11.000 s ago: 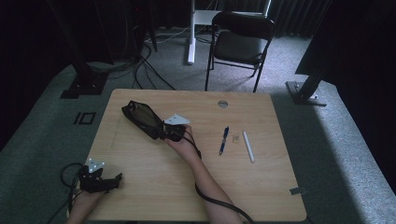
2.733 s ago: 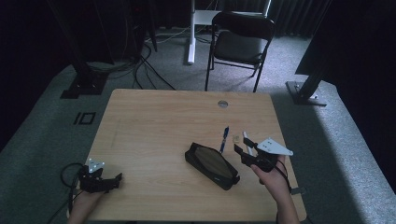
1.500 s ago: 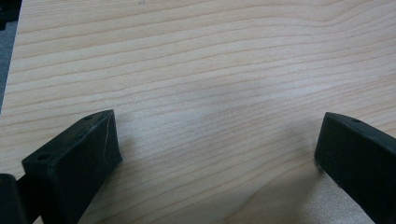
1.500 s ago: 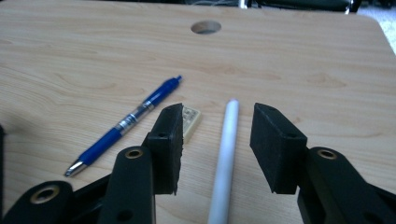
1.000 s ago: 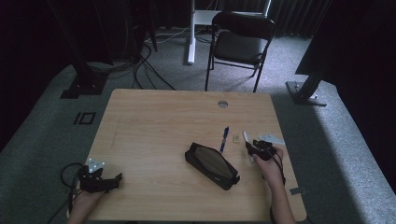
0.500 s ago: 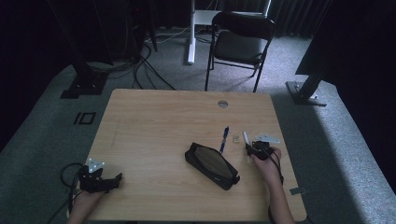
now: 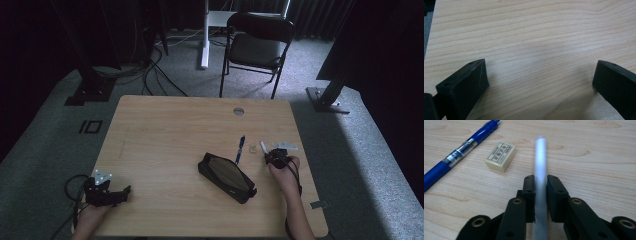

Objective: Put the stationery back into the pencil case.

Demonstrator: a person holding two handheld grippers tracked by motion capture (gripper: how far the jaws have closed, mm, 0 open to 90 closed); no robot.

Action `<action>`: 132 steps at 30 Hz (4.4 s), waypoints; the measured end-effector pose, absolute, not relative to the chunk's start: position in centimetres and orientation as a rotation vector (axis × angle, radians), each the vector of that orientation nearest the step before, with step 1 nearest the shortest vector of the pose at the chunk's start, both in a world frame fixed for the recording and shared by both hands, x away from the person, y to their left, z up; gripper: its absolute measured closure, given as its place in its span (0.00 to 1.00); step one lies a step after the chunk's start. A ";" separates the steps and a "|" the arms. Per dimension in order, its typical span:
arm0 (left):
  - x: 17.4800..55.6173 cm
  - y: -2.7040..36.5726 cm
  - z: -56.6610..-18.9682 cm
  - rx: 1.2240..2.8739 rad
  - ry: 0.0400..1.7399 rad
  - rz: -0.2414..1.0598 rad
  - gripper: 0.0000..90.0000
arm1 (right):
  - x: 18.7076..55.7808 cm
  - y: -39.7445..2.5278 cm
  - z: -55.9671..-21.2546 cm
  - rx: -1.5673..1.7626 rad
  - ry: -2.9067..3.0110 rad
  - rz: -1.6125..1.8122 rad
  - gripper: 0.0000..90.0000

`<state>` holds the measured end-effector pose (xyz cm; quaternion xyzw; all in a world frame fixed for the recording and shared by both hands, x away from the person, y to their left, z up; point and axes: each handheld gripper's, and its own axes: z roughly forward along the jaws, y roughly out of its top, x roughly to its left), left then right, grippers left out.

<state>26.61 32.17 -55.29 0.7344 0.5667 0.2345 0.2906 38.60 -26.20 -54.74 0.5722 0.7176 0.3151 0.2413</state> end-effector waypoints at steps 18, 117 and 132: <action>26.6 32.2 -55.3 1.959 1.512 0.624 0.00 | 38.2 -27.3 -52.4 1.636 1.863 0.945 0.87; 26.6 32.2 -55.3 1.958 1.512 0.625 0.00 | 31.9 -16.5 -44.2 1.005 2.434 1.265 0.87; 26.6 32.2 -55.3 1.958 1.512 0.626 0.00 | 32.5 -15.8 -45.3 0.999 2.505 1.209 0.87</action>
